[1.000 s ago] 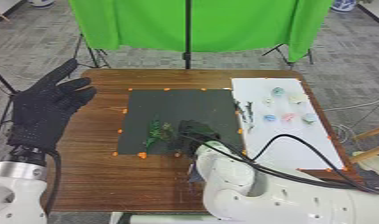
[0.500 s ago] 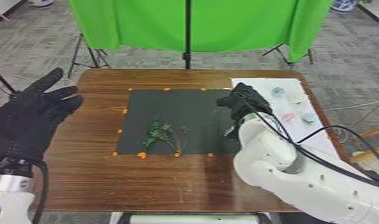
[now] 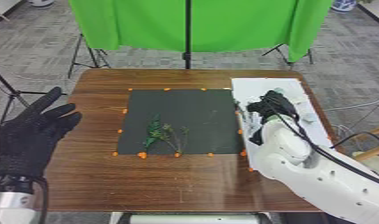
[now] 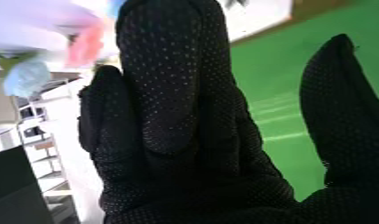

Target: Arrange flowers

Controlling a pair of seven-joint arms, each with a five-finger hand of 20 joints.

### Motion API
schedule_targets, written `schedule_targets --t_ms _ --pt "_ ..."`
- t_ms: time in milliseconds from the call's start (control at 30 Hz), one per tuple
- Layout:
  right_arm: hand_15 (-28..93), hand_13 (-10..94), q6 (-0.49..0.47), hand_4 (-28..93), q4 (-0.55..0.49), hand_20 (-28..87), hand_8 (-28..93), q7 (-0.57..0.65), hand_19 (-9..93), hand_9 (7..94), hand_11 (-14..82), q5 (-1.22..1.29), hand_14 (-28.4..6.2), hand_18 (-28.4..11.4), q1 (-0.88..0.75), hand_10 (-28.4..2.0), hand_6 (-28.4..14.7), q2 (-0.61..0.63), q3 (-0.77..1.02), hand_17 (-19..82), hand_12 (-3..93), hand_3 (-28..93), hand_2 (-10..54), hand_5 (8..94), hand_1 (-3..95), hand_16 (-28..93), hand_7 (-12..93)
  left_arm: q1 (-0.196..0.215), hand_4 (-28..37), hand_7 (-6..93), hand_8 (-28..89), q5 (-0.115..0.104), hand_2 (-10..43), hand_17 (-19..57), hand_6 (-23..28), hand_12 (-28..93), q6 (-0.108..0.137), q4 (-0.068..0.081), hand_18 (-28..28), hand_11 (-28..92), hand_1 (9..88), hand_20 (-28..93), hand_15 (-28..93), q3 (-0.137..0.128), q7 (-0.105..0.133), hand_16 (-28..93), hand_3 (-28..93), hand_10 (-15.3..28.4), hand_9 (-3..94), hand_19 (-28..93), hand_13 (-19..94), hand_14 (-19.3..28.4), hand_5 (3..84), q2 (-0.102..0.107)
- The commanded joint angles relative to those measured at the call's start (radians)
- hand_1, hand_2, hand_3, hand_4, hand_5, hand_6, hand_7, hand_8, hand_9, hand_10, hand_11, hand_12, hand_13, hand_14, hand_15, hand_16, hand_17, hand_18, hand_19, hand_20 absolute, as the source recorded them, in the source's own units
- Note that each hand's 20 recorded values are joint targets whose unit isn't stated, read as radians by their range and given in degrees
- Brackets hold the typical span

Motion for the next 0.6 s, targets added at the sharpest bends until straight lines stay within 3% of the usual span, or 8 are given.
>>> schedule_targets --t_ms 33,600 --pt "48 88 -0.054 -23 0.042 9 -10 0.005 93 87.1 24.7 0.011 -9.5 -17.6 0.033 -16.4 -8.1 -0.014 -0.057 59 16.0 69 -3.3 57.2 31.4 17 10 -0.023 -22.7 14.8 -10 0.003 7.0 -5.6 8.3 12 -0.003 0.009 24.8 34 22.6 25 62 0.015 -0.019 -12 80 21.7 35.0 61 26 28.4 35.8 0.0" --pt "49 87 -0.09 -23 0.11 8 -11 -0.017 93 86.5 25.0 0.036 -9.6 -17.6 0.101 -15.8 -4.8 -0.059 -0.157 57 16.1 68 -7.0 59.1 32.5 17 11 -0.055 -22.8 14.9 -10 0.004 7.0 -5.6 8.3 12 -0.009 0.016 24.8 34 22.7 25 62 0.031 -0.037 -12 80 21.8 35.1 61 26 28.4 35.8 0.002"
